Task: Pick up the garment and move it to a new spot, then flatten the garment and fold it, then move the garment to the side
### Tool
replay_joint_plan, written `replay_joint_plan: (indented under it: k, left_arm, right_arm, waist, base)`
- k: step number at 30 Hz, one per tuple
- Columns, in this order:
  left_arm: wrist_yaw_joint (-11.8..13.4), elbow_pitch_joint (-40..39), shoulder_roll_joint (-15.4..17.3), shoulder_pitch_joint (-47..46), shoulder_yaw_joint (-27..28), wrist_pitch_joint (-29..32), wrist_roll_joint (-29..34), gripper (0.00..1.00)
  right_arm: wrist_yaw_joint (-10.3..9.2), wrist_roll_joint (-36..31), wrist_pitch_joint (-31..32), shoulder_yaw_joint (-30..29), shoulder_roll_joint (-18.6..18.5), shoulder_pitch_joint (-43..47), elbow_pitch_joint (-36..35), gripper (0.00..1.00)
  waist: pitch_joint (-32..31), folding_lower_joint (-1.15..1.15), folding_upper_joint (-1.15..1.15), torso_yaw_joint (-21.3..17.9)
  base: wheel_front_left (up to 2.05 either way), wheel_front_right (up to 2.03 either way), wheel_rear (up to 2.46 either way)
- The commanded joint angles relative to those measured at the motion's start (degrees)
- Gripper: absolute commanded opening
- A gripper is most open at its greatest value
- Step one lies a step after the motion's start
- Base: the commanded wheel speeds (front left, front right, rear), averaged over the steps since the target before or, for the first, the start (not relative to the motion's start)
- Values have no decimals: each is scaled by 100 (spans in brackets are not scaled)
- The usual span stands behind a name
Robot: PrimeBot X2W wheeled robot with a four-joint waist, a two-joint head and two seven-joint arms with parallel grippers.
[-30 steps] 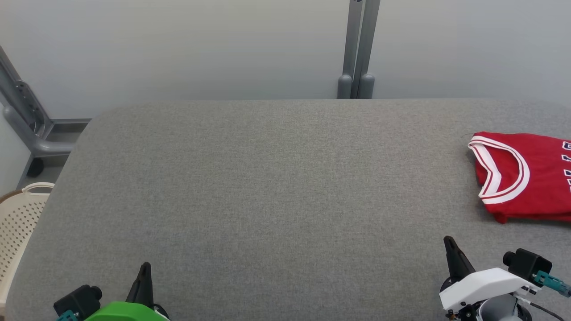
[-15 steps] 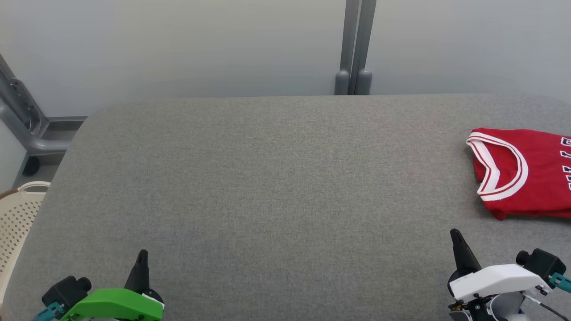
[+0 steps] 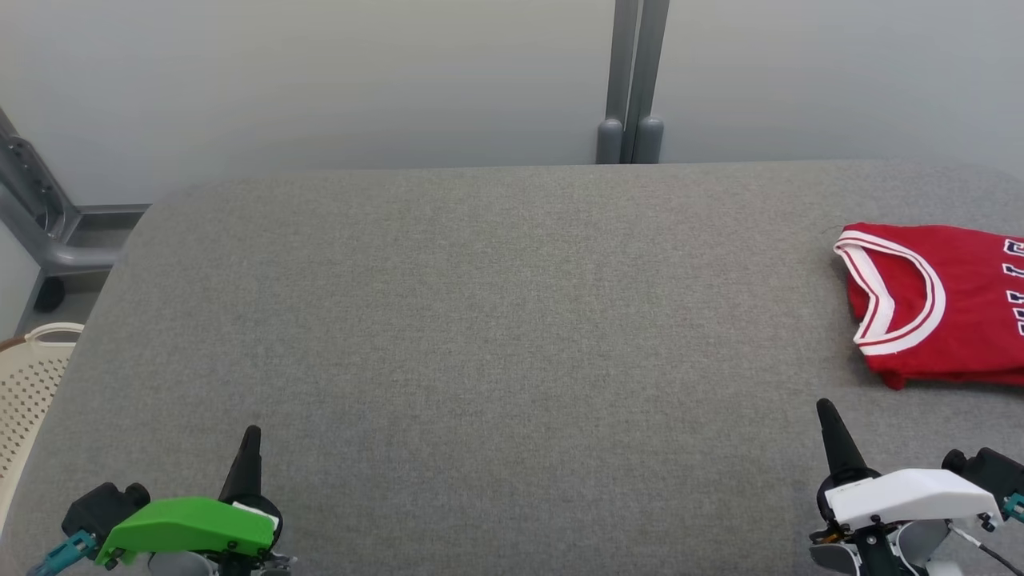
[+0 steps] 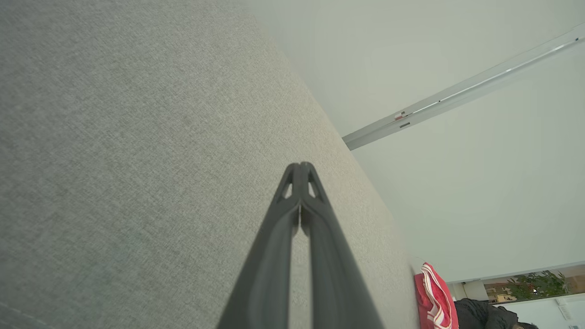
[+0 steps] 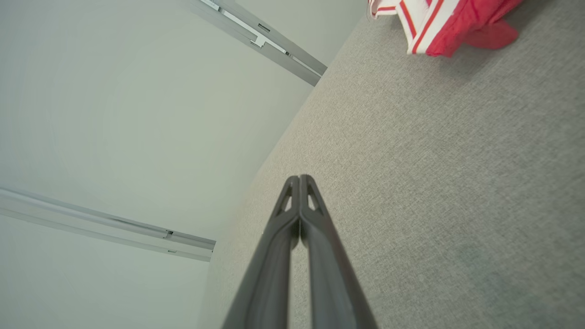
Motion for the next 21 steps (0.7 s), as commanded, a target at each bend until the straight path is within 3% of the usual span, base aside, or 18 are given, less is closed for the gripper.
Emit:
replay_joint_plan:
  k: [1,21]
  left_arm:
    - [-64,-62,-14,-185,81,59,-205,0]
    - [-181,-65,-119,-419,337,400,-1148,0]
  right_arm:
    - [2,226,17,-33,-37,-9,-126,0]
    - [2,1305,113,-111,-45,25,-349,0]
  waist:
    - [12,0,0,-7]
    - [102,0,0,-57]
  base:
    - [0,0,0]
    - [0,0,0]
